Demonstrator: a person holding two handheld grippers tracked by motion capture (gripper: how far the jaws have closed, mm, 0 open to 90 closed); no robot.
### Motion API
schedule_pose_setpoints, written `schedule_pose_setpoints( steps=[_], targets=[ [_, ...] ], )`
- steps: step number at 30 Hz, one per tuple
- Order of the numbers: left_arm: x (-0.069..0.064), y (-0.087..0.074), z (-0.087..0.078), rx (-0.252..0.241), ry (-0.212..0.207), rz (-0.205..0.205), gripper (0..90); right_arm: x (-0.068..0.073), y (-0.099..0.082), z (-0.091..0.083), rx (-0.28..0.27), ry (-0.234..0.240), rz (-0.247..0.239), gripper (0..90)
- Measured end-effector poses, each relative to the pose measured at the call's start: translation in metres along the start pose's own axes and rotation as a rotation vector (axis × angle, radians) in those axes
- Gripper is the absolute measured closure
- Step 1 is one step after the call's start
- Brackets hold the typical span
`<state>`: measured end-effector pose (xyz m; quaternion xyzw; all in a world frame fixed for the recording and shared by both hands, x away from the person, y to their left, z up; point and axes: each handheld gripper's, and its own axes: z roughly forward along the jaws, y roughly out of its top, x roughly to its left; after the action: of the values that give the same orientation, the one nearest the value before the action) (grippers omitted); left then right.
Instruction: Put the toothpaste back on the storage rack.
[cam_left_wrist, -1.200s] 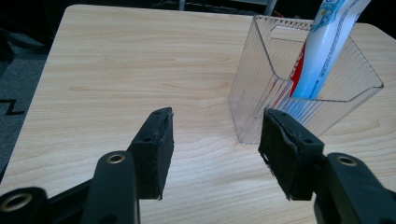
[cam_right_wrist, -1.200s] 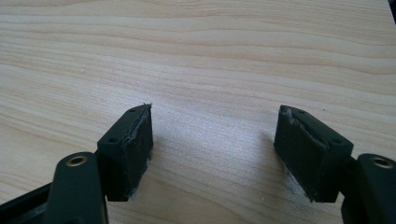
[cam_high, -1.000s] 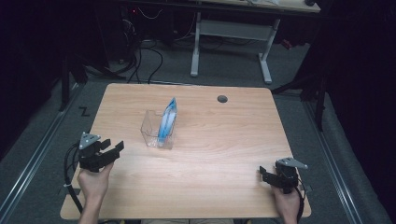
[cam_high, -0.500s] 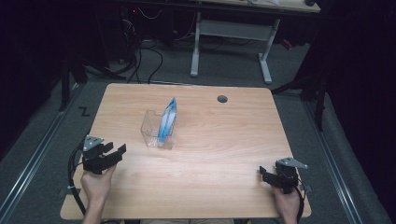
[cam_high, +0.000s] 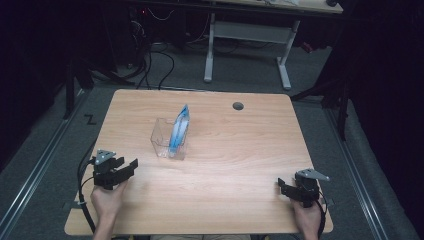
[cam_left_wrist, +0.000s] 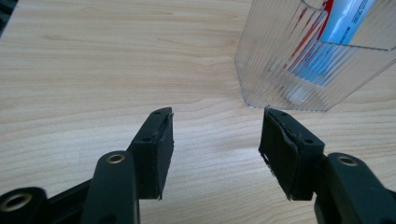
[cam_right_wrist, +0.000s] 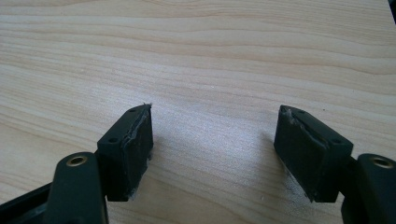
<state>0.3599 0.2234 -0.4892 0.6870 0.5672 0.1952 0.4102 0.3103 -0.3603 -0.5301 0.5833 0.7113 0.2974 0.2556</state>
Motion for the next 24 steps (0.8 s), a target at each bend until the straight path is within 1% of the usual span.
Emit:
schedule_pose_setpoints(
  steps=[4,11,16,20,24],
  targets=[
    [0.0,-0.004,0.004,0.013,-0.007,-0.012,44.4,0.0,0.0,0.0,0.0,0.0,0.0,28.3],
    [0.0,-0.008,0.01,0.027,-0.008,-0.017,44.3,0.0,0.0,0.0,-0.001,0.0,-0.001,28.3],
    [-0.001,-0.011,0.015,0.04,0.003,-0.011,44.4,0.0,0.0,0.0,0.0,-0.001,-0.001,28.3],
    [-0.001,-0.013,0.018,0.047,0.009,-0.014,44.4,0.0,0.0,0.0,0.0,-0.001,0.0,28.3],
    [-0.001,-0.014,0.02,0.052,0.023,-0.003,44.4,0.0,0.0,0.0,0.0,0.0,0.0,28.3]
  ],
)
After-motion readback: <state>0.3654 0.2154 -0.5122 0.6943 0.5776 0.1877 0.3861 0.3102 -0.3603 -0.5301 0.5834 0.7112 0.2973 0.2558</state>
